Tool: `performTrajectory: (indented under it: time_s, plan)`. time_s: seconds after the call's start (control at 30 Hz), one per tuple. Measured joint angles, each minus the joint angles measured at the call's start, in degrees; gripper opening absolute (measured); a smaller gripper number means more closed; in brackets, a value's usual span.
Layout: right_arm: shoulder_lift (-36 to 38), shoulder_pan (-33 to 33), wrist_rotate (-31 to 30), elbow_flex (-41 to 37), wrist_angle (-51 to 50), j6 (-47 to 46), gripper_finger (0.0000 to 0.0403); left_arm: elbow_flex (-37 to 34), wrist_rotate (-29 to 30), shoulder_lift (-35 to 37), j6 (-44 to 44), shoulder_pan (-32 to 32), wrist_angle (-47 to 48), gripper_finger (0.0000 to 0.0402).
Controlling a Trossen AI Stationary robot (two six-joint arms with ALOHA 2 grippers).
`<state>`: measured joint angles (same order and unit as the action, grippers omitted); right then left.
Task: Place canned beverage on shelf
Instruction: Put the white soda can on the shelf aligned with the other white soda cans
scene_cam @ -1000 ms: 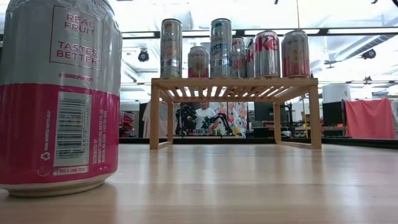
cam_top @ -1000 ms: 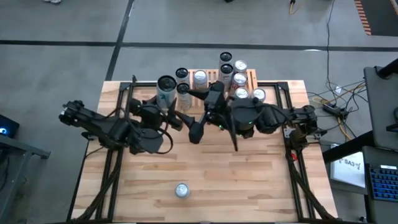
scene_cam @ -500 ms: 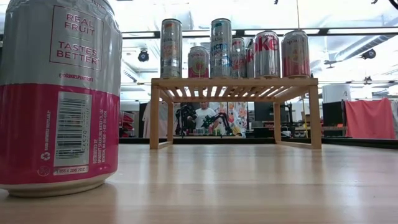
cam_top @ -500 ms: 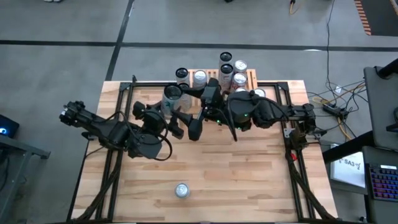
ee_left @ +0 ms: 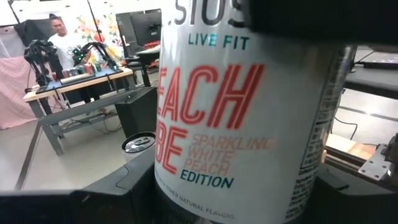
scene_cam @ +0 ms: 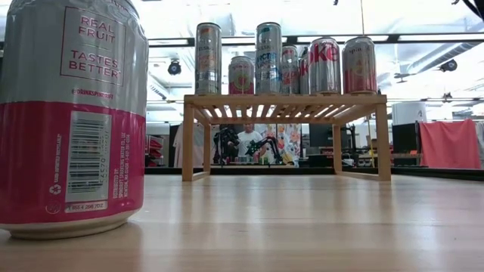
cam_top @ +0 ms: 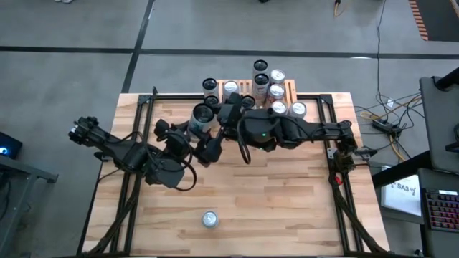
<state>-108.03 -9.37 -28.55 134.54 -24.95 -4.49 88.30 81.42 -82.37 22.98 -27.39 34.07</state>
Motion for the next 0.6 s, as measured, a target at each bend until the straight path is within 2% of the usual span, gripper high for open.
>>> performTrajectory:
  time_s: [0.1, 0.2, 0.4, 0.6]
  plan:
    - [0.0, 0.04, 0.09, 0.0, 0.34, 0.08, 0.0296, 0.01, -0.57, 0.0, -0.09, -0.07, 0.19, 0.0241]
    - [0.2, 0.07, 0.04, 0.0, -0.09, 0.06, 0.0238, 0.01, -3.61, 0.09, -1.97, 0.01, 0.1, 0.0261]
    - [0.86, 0.09, 1.05, 0.0, -0.7, 0.59, 0.0234, 1.52, -8.26, 0.33, -3.72, -0.18, 1.81, 0.0308]
    - [3.39, 0.22, 1.28, -0.02, -3.04, 0.7, 0.0234, 5.1, -12.82, 1.3, -10.6, -0.36, 2.99, 0.0311]
